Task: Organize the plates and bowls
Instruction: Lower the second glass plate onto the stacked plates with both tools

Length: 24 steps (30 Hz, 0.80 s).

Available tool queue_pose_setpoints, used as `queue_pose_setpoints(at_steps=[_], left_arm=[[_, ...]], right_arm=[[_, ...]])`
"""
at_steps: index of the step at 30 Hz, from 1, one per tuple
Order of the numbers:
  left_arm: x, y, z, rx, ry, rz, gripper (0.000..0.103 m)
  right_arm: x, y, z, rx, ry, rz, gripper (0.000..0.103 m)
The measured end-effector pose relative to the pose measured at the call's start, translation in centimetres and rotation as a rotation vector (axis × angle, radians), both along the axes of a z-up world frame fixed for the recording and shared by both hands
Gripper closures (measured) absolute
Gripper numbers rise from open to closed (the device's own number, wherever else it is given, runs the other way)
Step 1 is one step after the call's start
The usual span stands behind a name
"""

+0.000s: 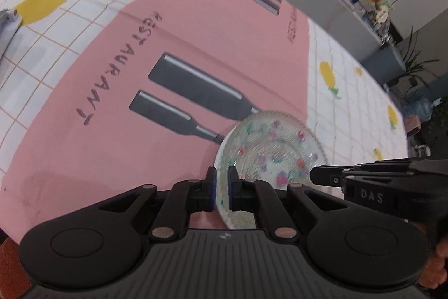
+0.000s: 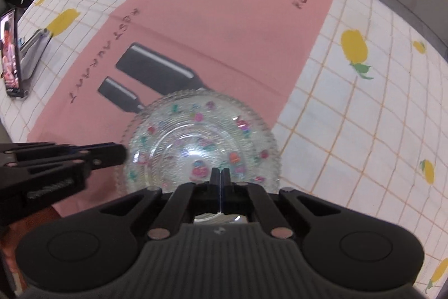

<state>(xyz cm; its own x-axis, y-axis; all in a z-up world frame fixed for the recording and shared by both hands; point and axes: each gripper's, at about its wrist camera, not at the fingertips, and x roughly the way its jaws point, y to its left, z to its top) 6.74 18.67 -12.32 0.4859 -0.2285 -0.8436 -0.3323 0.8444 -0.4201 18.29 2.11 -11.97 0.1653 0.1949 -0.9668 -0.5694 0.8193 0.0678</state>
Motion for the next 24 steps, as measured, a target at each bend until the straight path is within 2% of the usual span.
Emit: queue_pose_setpoints(at_steps=[3, 5, 6, 7, 8, 15, 18, 19, 24], left_arm=[[0.0, 0.0, 0.4, 0.024, -0.014, 0.0, 0.093], [0.1, 0.0, 0.4, 0.04, -0.023, 0.005, 0.084], [0.3, -0.1, 0.3, 0.035, -0.024, 0.009, 0.082], [0.4, -0.1, 0.2, 0.026, -0.026, 0.013, 0.082], [0.5, -0.1, 0.1, 0.016, -0.026, 0.014, 0.082], [0.8, -0.4, -0.8, 0.014, -0.004, 0.008, 0.082], [0.7, -0.6, -1.1, 0.002, 0.01, -0.004, 0.084], [0.8, -0.7, -1.3, -0.007, 0.014, -0.014, 0.089], [0.8, -1.2, -1.2, 0.017, 0.019, -0.023, 0.089]], right_arm=[[1.1, -1.0, 0.0, -0.014, -0.01, -0.054, 0.1], [1.8, -1.6, -0.2, -0.024, -0.013, -0.087, 0.099], [2.1, -1.9, -0.2, -0.024, -0.014, -0.102, 0.093], [2.4, -2.2, -0.3, -0.024, -0.014, -0.117, 0.082], [2.6, -2.4, -0.4, -0.023, -0.014, -0.129, 0.078], [3.7, -3.8, -1.8, 0.02, 0.06, -0.202, 0.078], [4.1, -4.4, -2.1, 0.069, 0.11, -0.239, 0.085], [4.1, -4.4, -2.1, 0.07, 0.111, -0.241, 0.086], [3.9, -4.0, -1.7, 0.051, 0.098, -0.219, 0.089]])
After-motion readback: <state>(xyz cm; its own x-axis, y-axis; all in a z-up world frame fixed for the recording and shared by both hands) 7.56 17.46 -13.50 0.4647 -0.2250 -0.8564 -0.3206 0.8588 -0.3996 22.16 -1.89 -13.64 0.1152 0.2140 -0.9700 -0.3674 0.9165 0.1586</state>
